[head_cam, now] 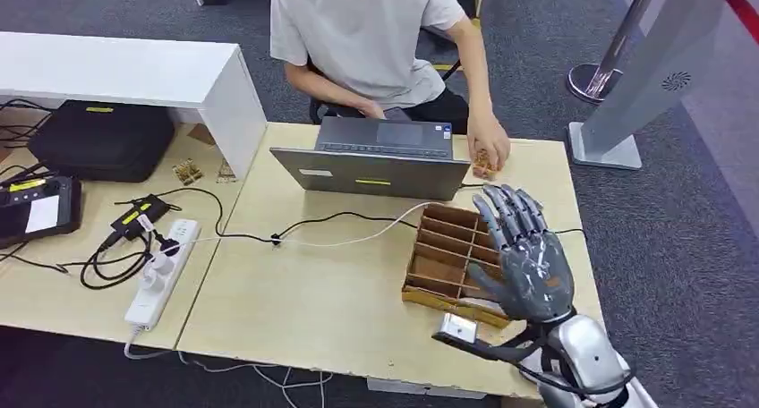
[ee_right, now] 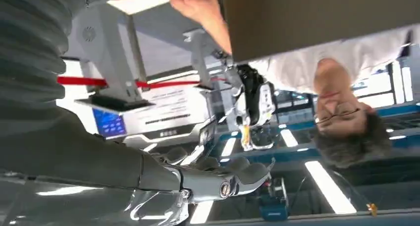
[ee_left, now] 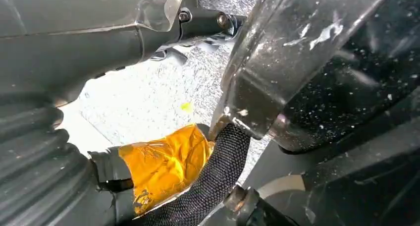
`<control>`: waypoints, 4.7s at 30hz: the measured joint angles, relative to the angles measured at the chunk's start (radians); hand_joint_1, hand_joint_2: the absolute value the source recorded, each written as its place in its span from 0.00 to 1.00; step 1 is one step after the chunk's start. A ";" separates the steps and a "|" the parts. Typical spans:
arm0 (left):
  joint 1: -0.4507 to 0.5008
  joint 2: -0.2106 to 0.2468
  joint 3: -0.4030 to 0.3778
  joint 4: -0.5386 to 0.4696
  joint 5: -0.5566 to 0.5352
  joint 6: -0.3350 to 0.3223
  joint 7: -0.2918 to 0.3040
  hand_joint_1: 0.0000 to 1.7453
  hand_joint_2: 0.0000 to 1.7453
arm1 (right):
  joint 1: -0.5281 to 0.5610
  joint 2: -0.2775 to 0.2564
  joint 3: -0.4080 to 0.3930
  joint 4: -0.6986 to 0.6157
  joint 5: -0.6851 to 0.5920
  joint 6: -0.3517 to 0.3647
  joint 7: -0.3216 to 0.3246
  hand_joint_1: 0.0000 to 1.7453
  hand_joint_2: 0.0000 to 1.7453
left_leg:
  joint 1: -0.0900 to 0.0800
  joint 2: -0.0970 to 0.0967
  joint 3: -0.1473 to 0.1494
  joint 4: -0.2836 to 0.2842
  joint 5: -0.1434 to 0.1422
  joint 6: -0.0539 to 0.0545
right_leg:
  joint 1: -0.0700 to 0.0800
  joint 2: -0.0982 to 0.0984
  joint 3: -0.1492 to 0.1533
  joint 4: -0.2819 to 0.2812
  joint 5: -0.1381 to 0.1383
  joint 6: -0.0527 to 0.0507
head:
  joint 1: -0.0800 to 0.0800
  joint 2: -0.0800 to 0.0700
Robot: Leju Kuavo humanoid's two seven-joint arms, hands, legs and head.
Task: Pass the card to the sensor for recognition and then transmit it.
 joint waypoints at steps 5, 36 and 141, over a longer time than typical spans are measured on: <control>0.000 -0.003 0.001 0.008 0.003 0.001 -0.008 0.00 1.00 | 0.091 -0.015 0.013 -0.058 0.007 0.001 -0.012 0.00 1.00 | 0.000 0.000 0.000 0.000 0.000 0.000 | 0.000 0.000 0.000 0.000 0.000 0.000 | 0.000 0.000; -0.008 -0.009 0.015 0.010 0.007 0.002 0.019 0.00 1.00 | 0.044 0.204 0.131 0.314 -0.032 -0.045 0.009 0.00 1.00 | 0.000 0.001 0.000 0.000 0.000 0.000 | 0.000 0.000 0.000 0.001 0.000 0.000 | 0.000 0.000; -0.010 -0.015 0.015 0.011 -0.018 0.021 0.028 0.00 1.00 | 0.013 0.308 -0.039 0.535 -0.063 -0.114 -0.019 0.00 1.00 | 0.000 0.001 0.000 0.000 0.000 0.000 | 0.000 0.000 0.000 0.001 0.000 0.000 | 0.000 0.000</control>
